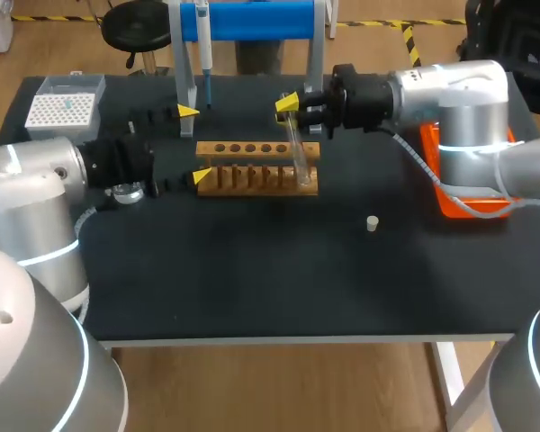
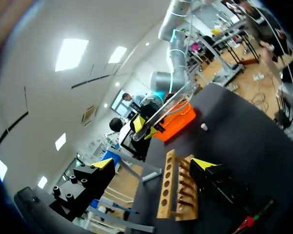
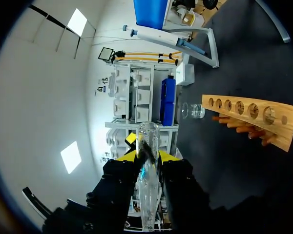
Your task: Invert the test tube, pick up the pipette, mount the tip to pipette, aspirate from beaker and dispense into the tube, eject the tip, return the pipette, and cap with the stopper.
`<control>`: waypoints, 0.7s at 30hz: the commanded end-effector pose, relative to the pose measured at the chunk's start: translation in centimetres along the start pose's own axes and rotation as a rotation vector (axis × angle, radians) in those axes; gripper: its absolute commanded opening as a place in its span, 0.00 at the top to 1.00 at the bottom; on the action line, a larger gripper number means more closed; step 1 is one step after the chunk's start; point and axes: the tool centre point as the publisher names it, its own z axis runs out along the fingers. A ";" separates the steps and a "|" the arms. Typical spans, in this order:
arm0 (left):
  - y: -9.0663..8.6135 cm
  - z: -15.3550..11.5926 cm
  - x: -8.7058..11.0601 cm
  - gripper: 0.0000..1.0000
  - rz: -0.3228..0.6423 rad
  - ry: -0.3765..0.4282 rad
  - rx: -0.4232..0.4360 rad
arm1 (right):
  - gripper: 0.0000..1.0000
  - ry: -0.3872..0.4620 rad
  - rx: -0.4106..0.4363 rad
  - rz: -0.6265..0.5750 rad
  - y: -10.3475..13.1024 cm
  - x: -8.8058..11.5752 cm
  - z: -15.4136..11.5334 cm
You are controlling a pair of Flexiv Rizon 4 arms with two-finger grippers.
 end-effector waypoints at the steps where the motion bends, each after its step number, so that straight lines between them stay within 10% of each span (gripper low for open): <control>1: 0.6 0.3 0.6 0.00 0.587 -0.181 0.114 | 1.00 -0.004 -0.001 0.000 0.0 0.1 0.0; 21: -3.2 4.3 1.4 0.00 0.953 -0.155 0.288 | 1.00 -0.004 -0.001 0.000 0.0 0.1 0.0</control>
